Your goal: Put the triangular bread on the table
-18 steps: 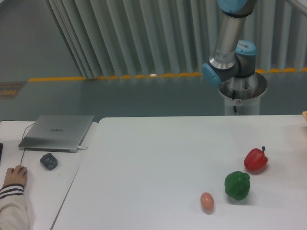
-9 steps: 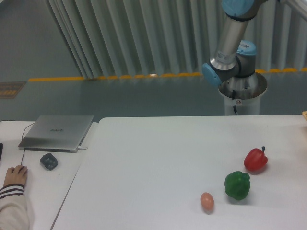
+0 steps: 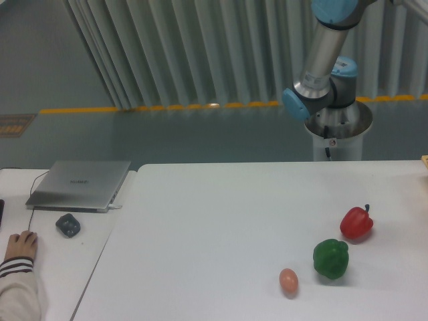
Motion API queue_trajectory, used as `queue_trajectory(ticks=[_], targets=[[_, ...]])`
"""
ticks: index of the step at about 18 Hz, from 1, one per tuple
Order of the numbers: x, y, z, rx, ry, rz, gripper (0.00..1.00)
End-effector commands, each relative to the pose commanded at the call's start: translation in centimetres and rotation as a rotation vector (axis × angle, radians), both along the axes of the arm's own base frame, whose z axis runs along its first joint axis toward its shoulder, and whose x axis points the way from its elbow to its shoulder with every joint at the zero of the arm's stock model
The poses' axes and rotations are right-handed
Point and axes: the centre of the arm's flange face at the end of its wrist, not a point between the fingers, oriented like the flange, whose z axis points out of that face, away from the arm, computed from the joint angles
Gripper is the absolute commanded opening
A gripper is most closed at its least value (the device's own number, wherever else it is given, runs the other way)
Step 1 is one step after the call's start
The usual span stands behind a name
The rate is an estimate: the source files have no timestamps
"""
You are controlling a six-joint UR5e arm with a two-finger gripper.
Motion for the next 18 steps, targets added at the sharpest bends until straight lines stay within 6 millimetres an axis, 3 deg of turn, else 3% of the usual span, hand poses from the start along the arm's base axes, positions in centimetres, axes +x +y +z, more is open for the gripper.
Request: queue_trajectory(ticks=[5, 9, 14, 18], targets=[[1.3, 1.3, 4.3, 0.107, 0.019, 0.031, 0.0], [3.6, 6.3, 5.3, 0.206, 0.023, 0.168, 0.0], [8.5, 13.7, 5.2, 0.233, 0.026, 0.268, 0.0], [11.2, 18.3, 4.4, 0.27, 0.045, 0.334, 0.0]])
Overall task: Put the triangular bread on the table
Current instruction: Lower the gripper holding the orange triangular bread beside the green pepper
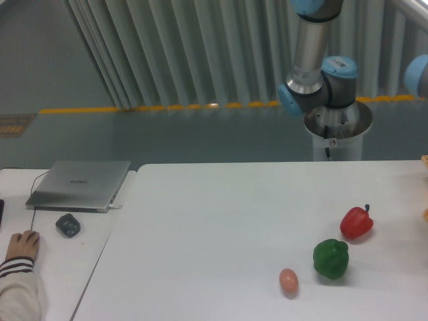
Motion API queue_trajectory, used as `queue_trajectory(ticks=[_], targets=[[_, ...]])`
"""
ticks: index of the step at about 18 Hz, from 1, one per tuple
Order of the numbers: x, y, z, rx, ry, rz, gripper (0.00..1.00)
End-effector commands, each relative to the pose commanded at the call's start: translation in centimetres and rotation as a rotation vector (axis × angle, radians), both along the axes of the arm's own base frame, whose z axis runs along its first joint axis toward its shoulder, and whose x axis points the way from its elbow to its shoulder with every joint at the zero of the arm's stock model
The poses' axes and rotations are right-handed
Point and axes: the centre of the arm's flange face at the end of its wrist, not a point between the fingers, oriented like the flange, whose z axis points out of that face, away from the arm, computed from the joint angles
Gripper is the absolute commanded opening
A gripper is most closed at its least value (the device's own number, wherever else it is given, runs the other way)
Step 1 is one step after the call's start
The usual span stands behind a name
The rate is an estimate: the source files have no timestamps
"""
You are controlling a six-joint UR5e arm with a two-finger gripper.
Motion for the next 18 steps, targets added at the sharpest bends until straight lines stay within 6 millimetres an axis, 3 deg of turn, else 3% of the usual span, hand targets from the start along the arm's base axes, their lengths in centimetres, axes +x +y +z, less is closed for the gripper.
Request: queue_trajectory(ticks=[4, 5, 6, 7, 12, 18], targets=[[0.8, 1.7, -0.7, 0.022, 0.002, 0.074, 0.15], [0.9, 1.8, -0.8, 0.025, 0.003, 0.08, 0.35], [0.9, 1.8, -0.9, 0.025, 0.003, 0.082, 0.79], [0.9, 1.9, -0.9, 0.025, 0.003, 0.083, 1.0], [1.7, 1.7, -0.5, 0.029, 0.009, 0.08, 1.0], [2.3, 0.8, 2.2, 0.084, 0.009, 0.044, 1.0]])
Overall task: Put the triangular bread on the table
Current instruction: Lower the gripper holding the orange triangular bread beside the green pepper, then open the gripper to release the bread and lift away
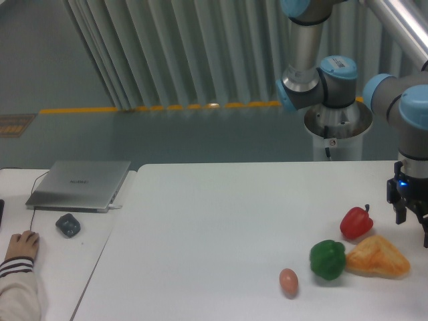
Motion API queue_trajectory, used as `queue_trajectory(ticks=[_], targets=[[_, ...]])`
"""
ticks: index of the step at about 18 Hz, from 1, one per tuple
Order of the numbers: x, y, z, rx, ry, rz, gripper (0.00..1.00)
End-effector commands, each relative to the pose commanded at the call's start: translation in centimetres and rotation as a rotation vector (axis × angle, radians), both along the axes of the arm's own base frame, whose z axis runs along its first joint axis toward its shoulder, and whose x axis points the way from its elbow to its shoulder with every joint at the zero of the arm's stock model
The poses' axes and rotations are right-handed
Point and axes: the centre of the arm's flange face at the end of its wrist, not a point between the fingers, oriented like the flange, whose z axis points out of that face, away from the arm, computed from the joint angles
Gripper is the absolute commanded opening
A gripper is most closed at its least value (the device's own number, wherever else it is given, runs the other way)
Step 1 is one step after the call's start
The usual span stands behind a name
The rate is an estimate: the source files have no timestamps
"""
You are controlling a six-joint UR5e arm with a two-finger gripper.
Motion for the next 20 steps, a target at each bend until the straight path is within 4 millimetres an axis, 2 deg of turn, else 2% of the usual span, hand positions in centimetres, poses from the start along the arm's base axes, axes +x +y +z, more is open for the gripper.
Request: queue_trajectory(ticks=[4, 8, 16, 20], targets=[[-1.8, -2.3, 0.3, -0.049, -0.01, -0.071, 1.0], [-4.3, -5.7, 0.8, -0.17, -0.035, -0.142, 1.0], [-6.3, -7.8, -1.0, -0.2, -0.073, -0.186, 1.0], [-6.3, -7.8, -1.1, -0.2, -0.076, -0.196, 1.0]])
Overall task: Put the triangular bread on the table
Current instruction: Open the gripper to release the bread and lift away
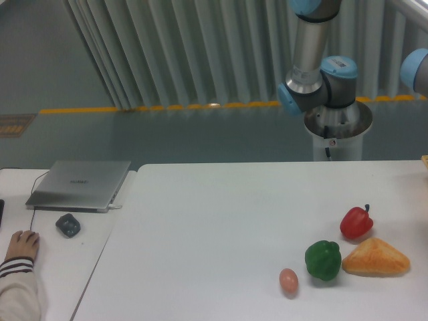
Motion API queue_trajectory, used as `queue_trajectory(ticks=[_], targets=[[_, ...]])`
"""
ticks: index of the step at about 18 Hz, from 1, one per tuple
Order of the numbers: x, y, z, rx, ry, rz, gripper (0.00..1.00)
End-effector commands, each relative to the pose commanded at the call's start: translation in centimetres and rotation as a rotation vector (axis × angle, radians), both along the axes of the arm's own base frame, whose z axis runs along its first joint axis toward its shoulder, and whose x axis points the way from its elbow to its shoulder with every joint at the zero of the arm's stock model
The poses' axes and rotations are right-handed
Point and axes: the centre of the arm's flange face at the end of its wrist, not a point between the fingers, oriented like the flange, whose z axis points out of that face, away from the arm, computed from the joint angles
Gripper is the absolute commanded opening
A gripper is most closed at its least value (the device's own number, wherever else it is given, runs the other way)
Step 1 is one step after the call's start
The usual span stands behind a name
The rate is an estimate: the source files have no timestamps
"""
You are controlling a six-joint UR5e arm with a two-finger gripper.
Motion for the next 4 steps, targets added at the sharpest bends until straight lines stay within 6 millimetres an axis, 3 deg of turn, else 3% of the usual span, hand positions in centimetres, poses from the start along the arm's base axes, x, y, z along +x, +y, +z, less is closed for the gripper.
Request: queue_trajectory(ticks=[4], targets=[[0.14, 0.05, -0.22, -0.001, -0.005, -0.002, 1.0]])
